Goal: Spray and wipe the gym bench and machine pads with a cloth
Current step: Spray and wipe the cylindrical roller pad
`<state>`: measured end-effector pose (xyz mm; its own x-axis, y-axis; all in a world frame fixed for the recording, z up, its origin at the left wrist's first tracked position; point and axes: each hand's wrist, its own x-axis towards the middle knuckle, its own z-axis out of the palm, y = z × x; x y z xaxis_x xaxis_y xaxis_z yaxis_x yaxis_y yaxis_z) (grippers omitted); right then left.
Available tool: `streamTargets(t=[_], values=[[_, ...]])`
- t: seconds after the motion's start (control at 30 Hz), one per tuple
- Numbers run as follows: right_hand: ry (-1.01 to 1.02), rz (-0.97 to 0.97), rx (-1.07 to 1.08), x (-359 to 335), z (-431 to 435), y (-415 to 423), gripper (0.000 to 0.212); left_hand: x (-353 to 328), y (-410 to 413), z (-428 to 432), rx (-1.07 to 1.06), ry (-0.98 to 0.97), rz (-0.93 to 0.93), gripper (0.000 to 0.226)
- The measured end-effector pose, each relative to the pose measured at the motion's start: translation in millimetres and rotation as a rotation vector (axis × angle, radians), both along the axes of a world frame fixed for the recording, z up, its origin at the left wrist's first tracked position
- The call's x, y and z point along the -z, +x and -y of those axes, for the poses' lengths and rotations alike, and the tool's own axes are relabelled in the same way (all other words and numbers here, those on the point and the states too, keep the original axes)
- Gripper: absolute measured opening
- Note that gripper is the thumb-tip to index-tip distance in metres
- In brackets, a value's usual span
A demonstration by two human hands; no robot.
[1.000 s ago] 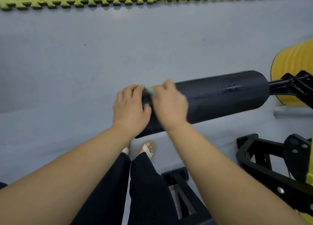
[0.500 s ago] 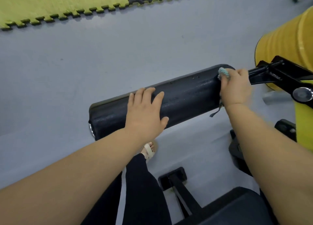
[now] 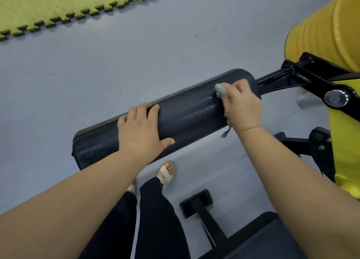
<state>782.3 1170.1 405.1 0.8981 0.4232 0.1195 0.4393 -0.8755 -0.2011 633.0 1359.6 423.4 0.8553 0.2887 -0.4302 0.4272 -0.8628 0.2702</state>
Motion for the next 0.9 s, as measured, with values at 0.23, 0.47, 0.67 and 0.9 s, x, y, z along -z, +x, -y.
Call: streamTargets(t=[0.23,0.47,0.67,0.9], values=[[0.009,-0.052,0.470,7,-6,4,0.027,3,-1,3,-0.001,0.021,0.005,0.091],[0.185,-0.061,-0.184,1,-71,-97,0.027,4,-2,4,-0.013,0.038,0.018,0.091],[0.094,0.078,0.029,9,7,-13,0.020,1,-1,4,0.008,0.032,0.004,0.090],[0.151,0.005,0.513,15,-4,-6,0.024,2,-1,5,-0.006,0.031,0.008,0.091]])
